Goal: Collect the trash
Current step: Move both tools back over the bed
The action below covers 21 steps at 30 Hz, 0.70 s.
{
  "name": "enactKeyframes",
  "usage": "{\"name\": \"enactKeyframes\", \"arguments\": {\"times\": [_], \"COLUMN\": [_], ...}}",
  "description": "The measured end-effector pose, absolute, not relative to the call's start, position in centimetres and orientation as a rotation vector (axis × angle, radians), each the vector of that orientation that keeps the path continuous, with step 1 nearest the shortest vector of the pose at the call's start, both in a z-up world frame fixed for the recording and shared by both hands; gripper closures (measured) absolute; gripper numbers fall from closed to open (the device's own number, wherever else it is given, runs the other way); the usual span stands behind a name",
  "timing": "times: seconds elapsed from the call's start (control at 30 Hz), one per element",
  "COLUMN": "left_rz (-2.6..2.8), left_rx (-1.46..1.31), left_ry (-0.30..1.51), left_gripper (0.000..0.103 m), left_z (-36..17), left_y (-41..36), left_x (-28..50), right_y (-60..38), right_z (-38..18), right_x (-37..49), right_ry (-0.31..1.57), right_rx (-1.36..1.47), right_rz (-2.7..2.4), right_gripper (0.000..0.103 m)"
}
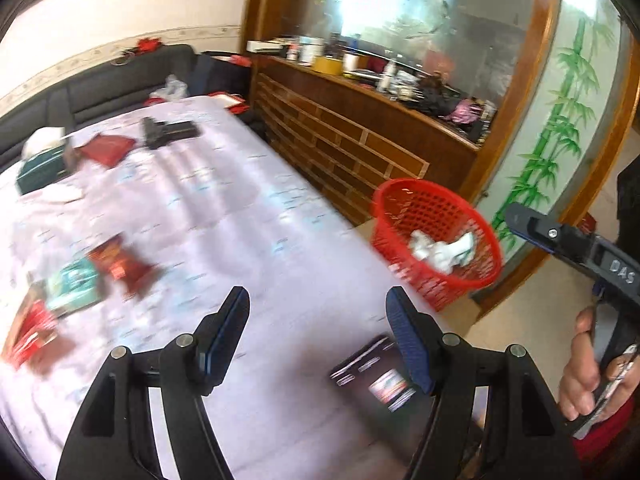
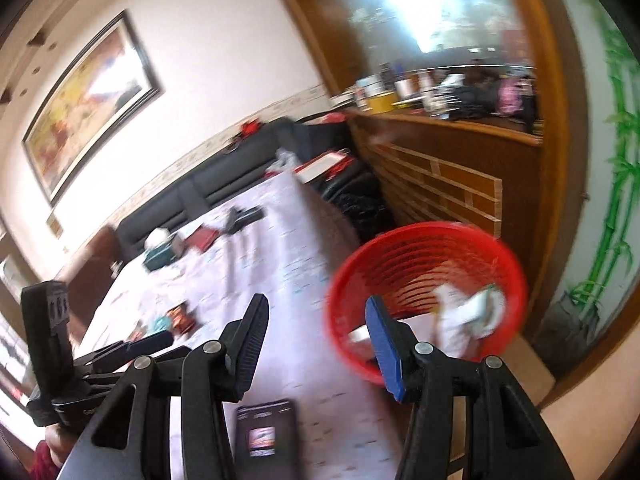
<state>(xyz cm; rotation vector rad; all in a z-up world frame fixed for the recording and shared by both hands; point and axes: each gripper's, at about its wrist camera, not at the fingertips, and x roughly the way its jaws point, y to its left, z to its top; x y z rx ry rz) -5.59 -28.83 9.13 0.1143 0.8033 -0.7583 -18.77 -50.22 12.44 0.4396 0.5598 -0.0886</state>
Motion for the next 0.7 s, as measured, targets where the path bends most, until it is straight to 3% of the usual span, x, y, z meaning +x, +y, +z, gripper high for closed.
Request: {"name": "enactKeyframes", "arguments": {"times": [0.47,0.7], "left_rz": [-0.402,-0.386], "left_rx": [0.212,0.324], "left_ry": [0.769,0.792], "left_gripper": [0.033,0.033], "left_z": [7.2,4.7], "left_y": [-10.5,-8.8], "left_x": [-2.9,0.8], "right_y": [-39.7,-37.9], "right_z": [11.2,10.5], "right_x": [-14.3,-13.5], "right_ry": [0.67,0.698], "right_rx": [0.331,0.321], "right_rz": [0.116,0.147], "right_gripper": [0.048,0.048]}}
